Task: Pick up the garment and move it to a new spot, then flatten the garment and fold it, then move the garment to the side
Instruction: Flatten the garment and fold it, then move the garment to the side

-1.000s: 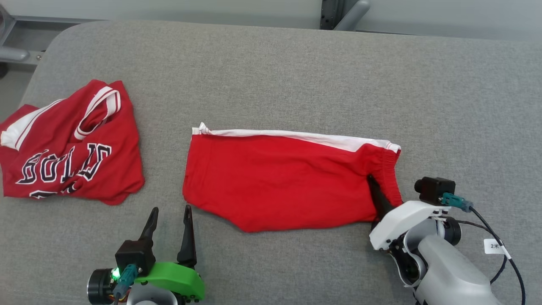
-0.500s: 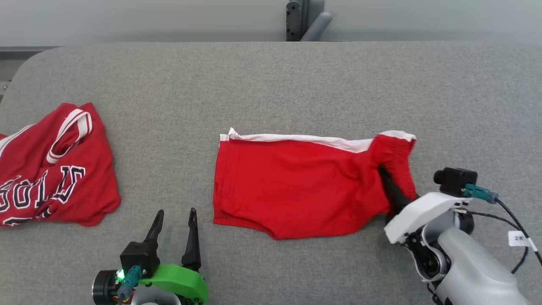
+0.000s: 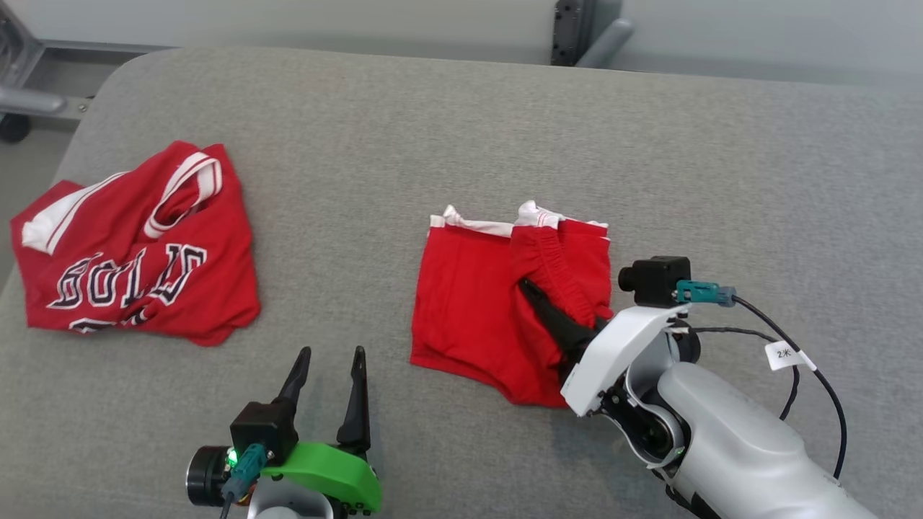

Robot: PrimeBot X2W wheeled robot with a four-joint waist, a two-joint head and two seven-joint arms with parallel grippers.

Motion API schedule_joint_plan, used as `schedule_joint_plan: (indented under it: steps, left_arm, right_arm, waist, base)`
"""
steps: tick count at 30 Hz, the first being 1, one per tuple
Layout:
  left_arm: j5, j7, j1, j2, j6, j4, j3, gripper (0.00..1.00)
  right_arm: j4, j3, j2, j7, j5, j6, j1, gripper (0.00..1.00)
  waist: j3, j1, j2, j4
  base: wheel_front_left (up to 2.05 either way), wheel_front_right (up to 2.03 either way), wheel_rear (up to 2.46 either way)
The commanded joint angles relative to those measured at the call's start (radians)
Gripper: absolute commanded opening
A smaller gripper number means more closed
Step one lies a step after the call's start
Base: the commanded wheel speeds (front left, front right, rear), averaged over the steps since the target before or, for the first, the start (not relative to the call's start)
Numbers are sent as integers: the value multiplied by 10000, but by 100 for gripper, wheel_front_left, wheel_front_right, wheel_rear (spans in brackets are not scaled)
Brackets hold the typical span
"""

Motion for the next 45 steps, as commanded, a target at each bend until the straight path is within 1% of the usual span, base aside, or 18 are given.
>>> schedule_joint_plan:
  steps: [1,2,3,4,6,9,12,16,17,20,21,22,23,29,33,38,41,45]
  left_arm:
    - [-49,-1,-162,26,68,-100,-125,100]
    - [-75,-1,-145,31,85,-133,-213,100]
    - [-107,-1,-114,29,106,-159,-245,100]
    - [-122,-1,-91,26,115,-175,-303,100]
    - [-149,-1,22,28,175,-189,-275,100]
    - [-193,-1,133,25,240,-262,-149,100]
    - [-147,-1,212,22,264,-323,31,100]
    - [8,-1,142,26,231,-404,189,100]
    - [63,-1,119,28,214,-418,228,100]
    - [199,-1,78,28,177,-474,445,100]
    - [199,-1,78,28,177,-474,445,100]
    - [276,-1,98,28,134,-454,564,100]
    - [276,-1,98,28,134,-454,564,100]
    - [413,-1,283,29,74,-385,915,100]
    - [510,-1,385,31,53,-341,1186,100]
    - [642,-1,528,31,56,-330,1540,100]
    - [697,-1,727,35,23,-298,1812,100]
    - [755,-1,937,31,-13,-309,2033,100]
  right_arm:
    - [449,74,59,-229,-213,0,-295,0]
    - [724,103,87,-362,-376,0,-428,0]
    - [980,135,165,-508,-492,0,-535,38]
    - [1234,142,229,-637,-562,0,-610,100]
    - [1631,225,360,-877,-697,2,-739,100]
    - [2029,332,497,-1167,-805,0,-872,100]
    - [2242,358,536,-1417,-886,0,-947,100]
    - [2417,-62,509,-1616,-988,0,-775,100]
    - [2450,-239,464,-1641,-1051,0,-669,100]
    - [2192,-1265,300,-1641,-1576,0,-267,100]
    - [2192,-1265,300,-1641,-1576,0,-267,100]
    - [1946,-2058,241,-1643,-2134,0,187,100]
    - [1946,-2058,241,-1643,-2134,0,187,100]
    - [1136,-4210,258,-1641,-4167,0,1716,100]
    - [470,-5427,564,-1644,-5322,0,2589,100]
    - [-474,-6183,962,-1643,-6406,0,3300,100]
    - [-812,-6429,1218,-1643,-6612,0,3633,100]
    - [-992,-6376,1384,-1643,-6722,0,3881,100]
  waist:
    - [271,0,30,1115]
    - [312,0,30,1352]
    - [347,0,30,1543]
    - [378,0,30,1740]
    - [398,0,30,1970]
    - [393,0,30,2053]
    - [351,0,30,1856]
    - [198,0,30,1300]
    - [141,0,30,1131]
    - [-31,0,30,569]
    - [-31,0,30,569]
    - [-155,0,30,202]
    - [-155,0,30,202]
    - [-471,0,30,-764]
    - [-631,0,30,-1257]
    - [-816,0,30,-1732]
    - [-1033,0,30,-1987]
    - [-1216,0,30,-2198]
  base:
    - [0,0,0]
    - [0,0,0]
    - [0,0,0]
    - [0,0,0]
    - [0,0,0]
    - [0,0,0]
    - [0,0,0]
    - [0,0,0]
    - [0,0,0]
    - [0,0,0]
    - [0,0,0]
    - [0,0,0]
    - [0,0,0]
    - [0,0,0]
    - [0,0,0]
    - [0,0,0]
    - [0,0,0]
    - [0,0,0]
